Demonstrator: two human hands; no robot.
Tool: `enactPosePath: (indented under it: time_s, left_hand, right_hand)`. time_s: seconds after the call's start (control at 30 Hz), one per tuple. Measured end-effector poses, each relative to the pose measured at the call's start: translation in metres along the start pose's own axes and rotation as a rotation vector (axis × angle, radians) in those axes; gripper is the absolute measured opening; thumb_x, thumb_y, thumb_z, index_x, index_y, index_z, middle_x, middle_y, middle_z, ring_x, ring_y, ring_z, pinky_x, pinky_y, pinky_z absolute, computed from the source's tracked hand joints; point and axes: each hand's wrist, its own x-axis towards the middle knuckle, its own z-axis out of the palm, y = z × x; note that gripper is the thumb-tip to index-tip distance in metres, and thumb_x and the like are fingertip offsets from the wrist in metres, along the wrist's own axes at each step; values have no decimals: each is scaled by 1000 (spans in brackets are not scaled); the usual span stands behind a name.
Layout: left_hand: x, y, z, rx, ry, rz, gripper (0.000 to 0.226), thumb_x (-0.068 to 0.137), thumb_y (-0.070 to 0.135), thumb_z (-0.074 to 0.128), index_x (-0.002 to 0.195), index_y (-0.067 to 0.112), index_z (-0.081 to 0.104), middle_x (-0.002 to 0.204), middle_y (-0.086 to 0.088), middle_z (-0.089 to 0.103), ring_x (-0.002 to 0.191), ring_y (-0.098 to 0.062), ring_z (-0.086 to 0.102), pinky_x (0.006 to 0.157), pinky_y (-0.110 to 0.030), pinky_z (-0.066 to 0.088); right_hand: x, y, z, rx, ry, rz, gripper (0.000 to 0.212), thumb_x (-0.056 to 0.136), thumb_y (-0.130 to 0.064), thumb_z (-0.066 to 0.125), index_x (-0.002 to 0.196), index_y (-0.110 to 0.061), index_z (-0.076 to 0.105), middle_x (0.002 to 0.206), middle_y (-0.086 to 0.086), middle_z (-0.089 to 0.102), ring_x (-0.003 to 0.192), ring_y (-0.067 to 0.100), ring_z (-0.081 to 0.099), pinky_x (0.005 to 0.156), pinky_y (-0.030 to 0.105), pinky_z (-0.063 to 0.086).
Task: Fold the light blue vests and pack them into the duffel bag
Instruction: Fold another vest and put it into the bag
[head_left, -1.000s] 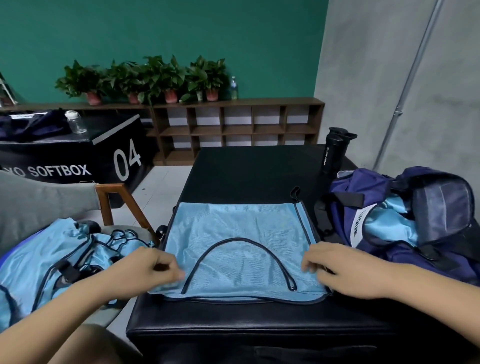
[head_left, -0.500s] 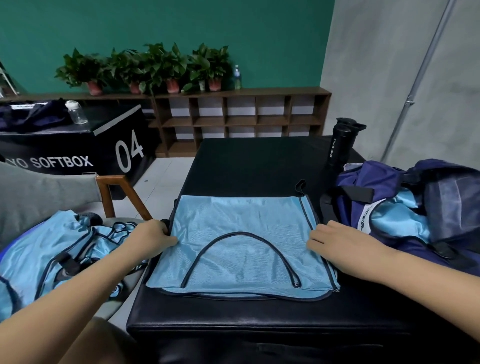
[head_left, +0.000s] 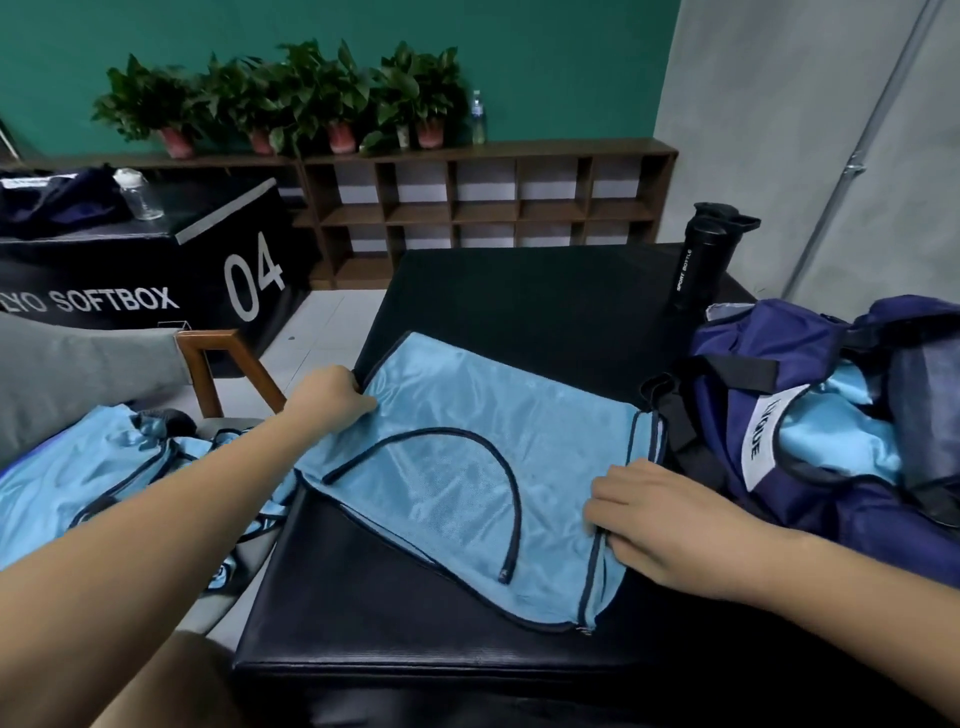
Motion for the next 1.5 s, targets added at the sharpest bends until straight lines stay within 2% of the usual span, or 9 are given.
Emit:
enactPosePath:
  time_s: [0.17, 0.3, 0.53, 0.7, 0.9, 1.0, 1.13, 1.33, 1.5]
  left_hand:
    - [46, 26, 11, 71, 54, 55, 27, 92, 31, 68, 78, 9, 62, 73, -10, 65, 65, -26, 60, 53, -32, 42]
    - [74, 58, 19, 82, 101, 117, 22, 89, 31, 69, 90, 9, 66, 85, -10, 68, 73, -26, 60, 59, -35, 46]
    - [107, 129, 48, 122, 151, 221, 12, 89, 32, 66, 94, 22, 67, 91, -1, 65, 95, -29, 56, 89, -44, 38]
    - [120, 166, 66, 199, 199, 332, 16, 96, 31, 60, 108, 21, 65, 100, -1, 59, 106, -31, 55, 92, -45, 37]
    - [129, 177, 79, 189, 251, 352, 22, 101, 26, 55, 122, 23, 62, 114, -4, 57, 114, -32, 51, 102, -50, 38]
    - [113, 172, 78, 148, 278, 381, 33, 98, 23, 59, 131, 24, 55, 127, -5, 54, 116, -31, 49, 101, -48, 38]
    - [63, 153, 63, 138, 264, 484, 48, 93, 27, 69, 138, 29, 52, 137, -3, 50, 124, -32, 45, 103, -49, 37]
    - [-51, 103, 44, -4, 208, 583, 31, 96, 36, 72, 126, 38, 64, 124, 9, 54, 117, -21, 48, 98, -47, 40]
    - [-147, 56, 34, -130, 112, 685, 15, 98, 45, 68, 113, 43, 69, 113, 21, 59, 111, -5, 56, 96, -49, 49]
  right_hand:
    - [20, -33, 8, 153, 43, -34, 14, 102, -29, 50, 113, -32, 59, 101, -12, 53, 96, 13, 54, 88, 29, 44]
    - [37, -64, 11, 279, 67, -55, 19, 106, -30, 45, 117, -30, 62, 103, -10, 56, 96, 14, 56, 89, 33, 48]
    - [63, -105, 14, 418, 113, -14, 19, 96, -27, 59, 114, -24, 64, 102, -6, 55, 93, 17, 55, 82, 34, 53]
    - [53, -87, 1, 496, 83, 66, 42, 106, -57, 47, 140, -35, 55, 120, -14, 47, 114, 9, 44, 104, 28, 37]
    - [16, -41, 8, 276, 115, 282, 60, 100, -77, 38, 130, -32, 64, 120, -13, 51, 112, 15, 52, 97, 38, 46]
    - [-5, -41, 13, 234, 168, 279, 45, 104, -65, 48, 117, -26, 68, 112, -9, 55, 102, 18, 55, 89, 37, 46]
    - [-25, -45, 21, 130, 241, 204, 29, 104, -46, 56, 116, -21, 67, 113, -5, 57, 98, 23, 57, 86, 39, 47]
    - [-39, -44, 15, 78, 301, 141, 21, 104, -34, 58, 111, -19, 70, 109, -1, 60, 96, 26, 58, 88, 43, 47]
    - [-48, -37, 16, 74, 271, 129, 9, 96, -16, 66, 103, -20, 68, 105, -3, 57, 88, 24, 54, 79, 39, 45]
